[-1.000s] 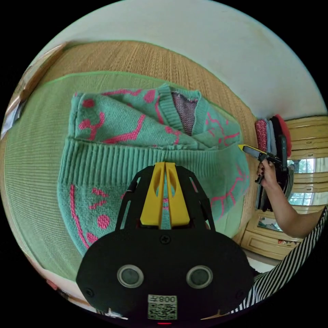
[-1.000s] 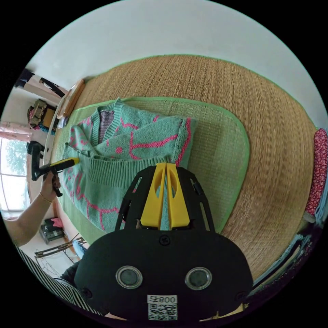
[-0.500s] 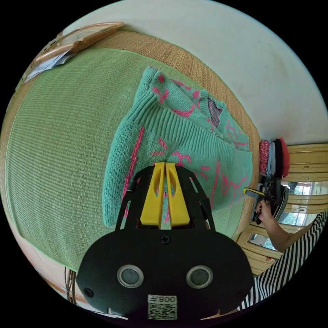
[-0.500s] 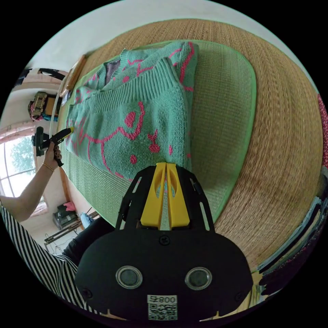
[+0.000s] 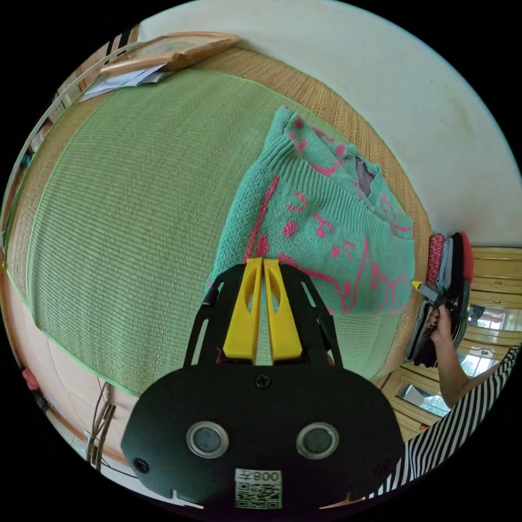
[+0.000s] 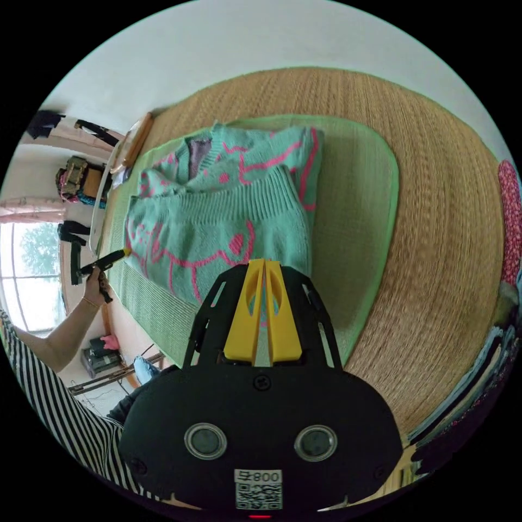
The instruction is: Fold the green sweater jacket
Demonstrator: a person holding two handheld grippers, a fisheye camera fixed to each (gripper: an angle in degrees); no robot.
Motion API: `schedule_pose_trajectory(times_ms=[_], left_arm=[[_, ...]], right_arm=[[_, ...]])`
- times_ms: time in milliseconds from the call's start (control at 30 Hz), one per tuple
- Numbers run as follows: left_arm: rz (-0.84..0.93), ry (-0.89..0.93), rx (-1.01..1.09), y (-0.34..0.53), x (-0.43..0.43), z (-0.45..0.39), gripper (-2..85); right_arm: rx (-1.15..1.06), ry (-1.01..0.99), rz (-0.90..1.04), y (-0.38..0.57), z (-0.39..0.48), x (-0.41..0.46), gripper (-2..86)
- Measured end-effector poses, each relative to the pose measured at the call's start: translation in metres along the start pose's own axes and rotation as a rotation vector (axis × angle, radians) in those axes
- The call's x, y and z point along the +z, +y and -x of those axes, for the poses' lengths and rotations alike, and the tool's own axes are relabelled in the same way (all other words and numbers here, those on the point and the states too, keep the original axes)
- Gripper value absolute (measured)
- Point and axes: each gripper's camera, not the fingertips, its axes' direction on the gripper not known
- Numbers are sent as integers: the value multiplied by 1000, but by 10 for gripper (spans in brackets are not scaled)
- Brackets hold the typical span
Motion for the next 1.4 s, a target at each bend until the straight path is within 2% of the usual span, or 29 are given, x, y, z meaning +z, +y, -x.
schedule_pose_trajectory(times_ms=[67, 167, 367, 467, 600, 767, 867, 933, 1167, 1333, 1400], left_arm=[[32, 22, -3, -1, 5, 15, 2], [47, 79, -34, -5, 2, 40, 3], [-95, 169, -76, 16, -43, 89, 15], [-130, 242, -196, 33, -46, 128, 32], [-149, 476, -396, 55, -26, 180, 67], [-185, 607, -505, 70, -9, 215, 86], [-215, 611, -572, 80, -6, 234, 103], [-232, 716, -607, 83, 8, 247, 106], [-267, 802, -584, 70, 29, 265, 74], [-323, 786, -449, 70, 21, 254, 61], [-326, 766, -384, 67, 18, 246, 60]], right_arm=[[-43, -7, 12, -14, 13, 10, 1], [-72, 68, 139, -30, 28, 47, 0], [-139, 23, 59, -49, 73, 36, 1], [-235, -93, 23, -70, 115, 42, 1], [-365, -184, 71, -111, 178, 81, 1], [-387, -109, 213, -139, 217, 136, 1], [-366, -115, 202, -148, 229, 141, 1], [-358, -121, 209, -155, 236, 145, 1], [-400, -54, 274, -181, 275, 157, 6], [-363, -75, 227, -200, 298, 132, 27], [-369, -148, 214, -215, 320, 123, 63]])
